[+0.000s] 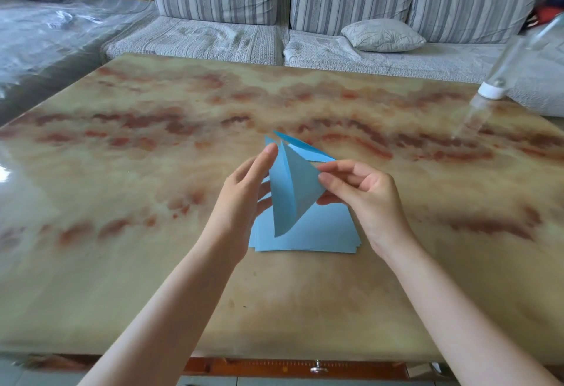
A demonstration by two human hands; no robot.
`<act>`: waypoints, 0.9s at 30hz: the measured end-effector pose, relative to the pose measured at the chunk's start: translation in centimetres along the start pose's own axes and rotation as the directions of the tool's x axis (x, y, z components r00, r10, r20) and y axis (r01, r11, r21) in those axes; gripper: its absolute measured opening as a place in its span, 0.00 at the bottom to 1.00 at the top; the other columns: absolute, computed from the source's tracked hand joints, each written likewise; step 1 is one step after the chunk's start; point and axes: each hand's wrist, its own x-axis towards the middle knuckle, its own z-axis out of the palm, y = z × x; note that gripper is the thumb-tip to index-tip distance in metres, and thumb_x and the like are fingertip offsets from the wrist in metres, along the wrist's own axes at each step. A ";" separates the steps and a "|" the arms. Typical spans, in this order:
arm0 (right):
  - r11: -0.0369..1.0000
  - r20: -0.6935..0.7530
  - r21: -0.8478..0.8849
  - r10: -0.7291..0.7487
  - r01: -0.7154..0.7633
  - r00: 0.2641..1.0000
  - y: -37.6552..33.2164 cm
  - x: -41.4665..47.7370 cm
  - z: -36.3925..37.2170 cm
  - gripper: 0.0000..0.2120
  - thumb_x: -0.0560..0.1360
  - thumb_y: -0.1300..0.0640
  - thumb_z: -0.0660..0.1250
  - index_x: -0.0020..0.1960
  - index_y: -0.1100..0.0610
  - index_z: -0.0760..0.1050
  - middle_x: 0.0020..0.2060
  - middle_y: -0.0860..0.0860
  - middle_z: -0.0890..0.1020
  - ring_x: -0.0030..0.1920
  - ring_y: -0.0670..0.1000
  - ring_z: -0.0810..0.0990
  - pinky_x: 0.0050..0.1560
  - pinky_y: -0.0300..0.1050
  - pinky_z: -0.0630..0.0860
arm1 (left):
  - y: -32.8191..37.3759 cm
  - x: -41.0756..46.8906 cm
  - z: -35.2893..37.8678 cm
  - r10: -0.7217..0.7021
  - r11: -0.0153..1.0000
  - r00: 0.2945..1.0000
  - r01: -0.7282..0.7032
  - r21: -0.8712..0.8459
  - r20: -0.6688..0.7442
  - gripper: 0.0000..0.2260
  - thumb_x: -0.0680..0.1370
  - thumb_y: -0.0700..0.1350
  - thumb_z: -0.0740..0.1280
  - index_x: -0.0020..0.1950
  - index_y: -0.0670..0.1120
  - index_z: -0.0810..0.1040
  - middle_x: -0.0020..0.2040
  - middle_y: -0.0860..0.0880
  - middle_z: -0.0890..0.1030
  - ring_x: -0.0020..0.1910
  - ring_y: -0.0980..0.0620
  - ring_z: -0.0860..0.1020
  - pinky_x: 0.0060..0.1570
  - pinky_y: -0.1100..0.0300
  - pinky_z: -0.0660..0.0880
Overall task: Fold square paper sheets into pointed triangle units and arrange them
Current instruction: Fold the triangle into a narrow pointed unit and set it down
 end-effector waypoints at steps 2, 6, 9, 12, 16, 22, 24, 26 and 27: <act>1.000 0.050 -0.028 -0.012 0.013 0.999 -0.1 -0.2 0.1 0.05 0.73 0.68 0.70 0.47 0.61 0.80 0.35 0.52 0.84 0.30 0.50 0.80 0.37 0.36 0.76 | 0.3 -0.1 -0.1 0.094 0.995 0.994 -0.095 -0.011 -0.056 0.19 0.72 0.54 0.68 0.60 0.48 0.78 0.51 0.52 0.84 0.51 0.51 0.82 0.50 0.59 0.77; 0.998 0.092 -0.044 -0.030 0.034 0.995 -0.2 -0.3 0.2 0.05 0.72 0.68 0.70 0.47 0.62 0.80 0.34 0.52 0.84 0.31 0.48 0.80 0.37 0.35 0.76 | 0.2 -0.3 -0.3 0.177 0.984 0.979 -0.175 0.034 -0.096 0.14 0.75 0.45 0.69 0.61 0.47 0.77 0.51 0.50 0.85 0.52 0.50 0.83 0.51 0.57 0.79; 0.998 0.094 -0.039 -0.037 0.041 0.995 -0.1 -0.3 0.3 0.04 0.72 0.68 0.70 0.47 0.62 0.80 0.35 0.51 0.83 0.31 0.48 0.79 0.36 0.37 0.77 | 0.0 -0.2 -0.4 0.173 0.985 0.981 -0.172 0.012 -0.084 0.09 0.79 0.43 0.65 0.59 0.46 0.77 0.51 0.50 0.85 0.51 0.49 0.83 0.47 0.59 0.79; 0.999 0.115 -0.017 -0.031 0.033 0.993 -0.2 -0.2 0.2 0.04 0.71 0.64 0.71 0.46 0.59 0.80 0.37 0.48 0.84 0.35 0.47 0.80 0.36 0.39 0.78 | -0.1 -0.1 -0.6 0.142 0.989 0.988 -0.145 -0.029 -0.065 0.09 0.82 0.43 0.59 0.58 0.46 0.77 0.51 0.49 0.85 0.49 0.50 0.83 0.47 0.60 0.79; 1.000 0.281 0.008 0.004 -0.006 0.960 -0.4 -0.3 -0.5 0.08 0.69 0.62 0.72 0.48 0.55 0.81 0.45 0.48 0.85 0.42 0.50 0.82 0.39 0.41 0.79 | 0.0 0.1 -1.1 0.102 0.990 0.989 -0.110 -0.083 -0.103 0.09 0.82 0.41 0.58 0.58 0.44 0.77 0.50 0.48 0.85 0.49 0.50 0.83 0.48 0.58 0.80; 0.999 0.455 -0.038 0.043 -0.029 0.889 -0.8 -0.4 -1.5 0.12 0.72 0.67 0.69 0.49 0.53 0.84 0.57 0.51 0.83 0.55 0.52 0.82 0.53 0.42 0.77 | 0.1 0.3 -1.3 0.033 0.992 0.996 -0.044 -0.117 -0.088 0.09 0.82 0.37 0.58 0.55 0.40 0.77 0.47 0.44 0.85 0.44 0.50 0.84 0.41 0.60 0.80; 0.998 0.439 -0.047 0.059 -0.042 0.897 -0.8 -0.5 -1.4 0.12 0.72 0.67 0.69 0.43 0.52 0.86 0.54 0.50 0.84 0.54 0.51 0.83 0.52 0.39 0.77 | 0.1 0.3 -1.2 -0.008 0.994 0.998 0.001 -0.108 -0.062 0.09 0.82 0.37 0.58 0.54 0.40 0.77 0.48 0.44 0.85 0.45 0.49 0.84 0.43 0.58 0.81; 0.998 0.434 -0.051 0.062 -0.045 0.899 -1.0 -0.5 -1.2 0.08 0.67 0.64 0.75 0.40 0.51 0.86 0.49 0.49 0.85 0.51 0.49 0.83 0.51 0.38 0.77 | -0.1 0.3 -1.1 -0.046 0.991 0.998 0.041 -0.125 -0.041 0.09 0.82 0.37 0.58 0.53 0.40 0.77 0.47 0.44 0.85 0.45 0.47 0.84 0.46 0.57 0.81; 0.998 0.434 -0.062 0.052 -0.028 0.899 -1.0 -0.5 -1.3 0.08 0.65 0.63 0.76 0.39 0.51 0.86 0.47 0.49 0.86 0.50 0.49 0.83 0.51 0.39 0.77 | -0.1 0.4 -1.1 -0.064 0.988 0.998 0.059 -0.146 -0.030 0.09 0.82 0.37 0.58 0.53 0.40 0.77 0.47 0.44 0.85 0.45 0.47 0.84 0.46 0.57 0.81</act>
